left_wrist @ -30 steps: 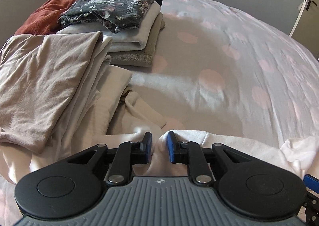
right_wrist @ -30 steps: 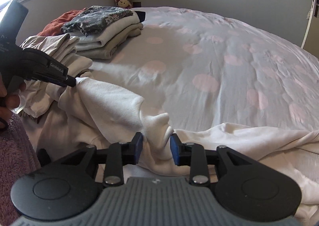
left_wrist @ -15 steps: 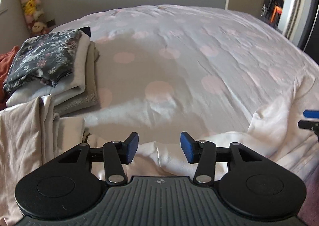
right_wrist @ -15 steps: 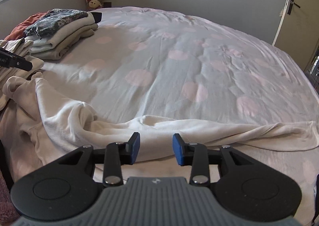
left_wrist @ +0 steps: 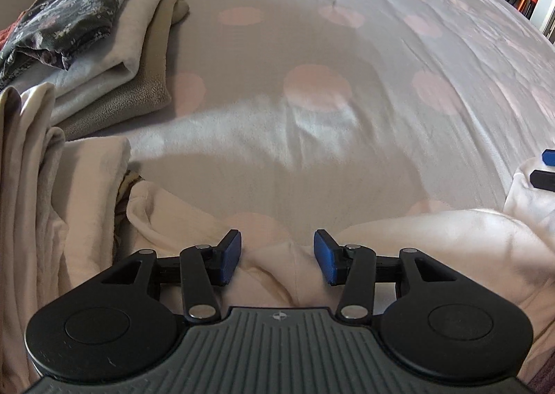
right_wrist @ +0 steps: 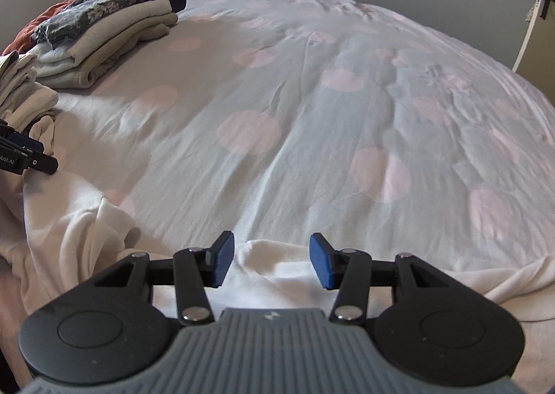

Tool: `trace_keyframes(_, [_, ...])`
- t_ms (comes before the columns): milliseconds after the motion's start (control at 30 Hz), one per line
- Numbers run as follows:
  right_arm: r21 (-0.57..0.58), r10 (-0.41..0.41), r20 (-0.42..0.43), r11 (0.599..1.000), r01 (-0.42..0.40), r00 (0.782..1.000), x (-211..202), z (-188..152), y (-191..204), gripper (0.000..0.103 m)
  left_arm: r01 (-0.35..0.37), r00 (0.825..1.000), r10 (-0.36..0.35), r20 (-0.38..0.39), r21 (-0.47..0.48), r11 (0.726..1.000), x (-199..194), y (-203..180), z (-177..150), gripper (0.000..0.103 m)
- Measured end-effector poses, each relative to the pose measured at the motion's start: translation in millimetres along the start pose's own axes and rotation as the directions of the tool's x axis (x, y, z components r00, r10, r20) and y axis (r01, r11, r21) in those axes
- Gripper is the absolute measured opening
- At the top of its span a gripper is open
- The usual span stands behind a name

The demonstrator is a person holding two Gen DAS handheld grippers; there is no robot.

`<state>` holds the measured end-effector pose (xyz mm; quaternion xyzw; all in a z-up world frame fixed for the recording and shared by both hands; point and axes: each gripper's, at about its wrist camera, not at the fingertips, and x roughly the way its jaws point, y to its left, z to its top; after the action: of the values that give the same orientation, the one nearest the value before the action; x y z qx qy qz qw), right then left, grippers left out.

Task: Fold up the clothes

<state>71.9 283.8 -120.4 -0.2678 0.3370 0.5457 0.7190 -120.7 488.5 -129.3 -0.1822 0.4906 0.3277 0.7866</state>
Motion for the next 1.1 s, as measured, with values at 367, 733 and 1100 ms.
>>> trace_keyframes(367, [-0.03,-0.039,0.01,0.999,0.04,0.999,0.2,-15.4,19.6,0.008,-0.05,0.996,0.047,0.076,0.034,0.998,-14.7,-10.2,-3.6,0.01])
trace_keyframes(733, [0.131,-0.359,0.23,0.933,0.336,0.905,-123.7,-9.7,-0.1,0.008,-0.004,0.946,0.034,0.321,-0.093,0.996,-78.0,9.2,-10.8,0.002])
trace_keyframes(1100, [0.134,-0.332,-0.104,0.929,0.345,0.937,-117.2,-84.4,-1.5,0.008,0.08,0.993,-0.091,0.07,0.152,0.985,-43.7,-31.1,-12.5,0.004])
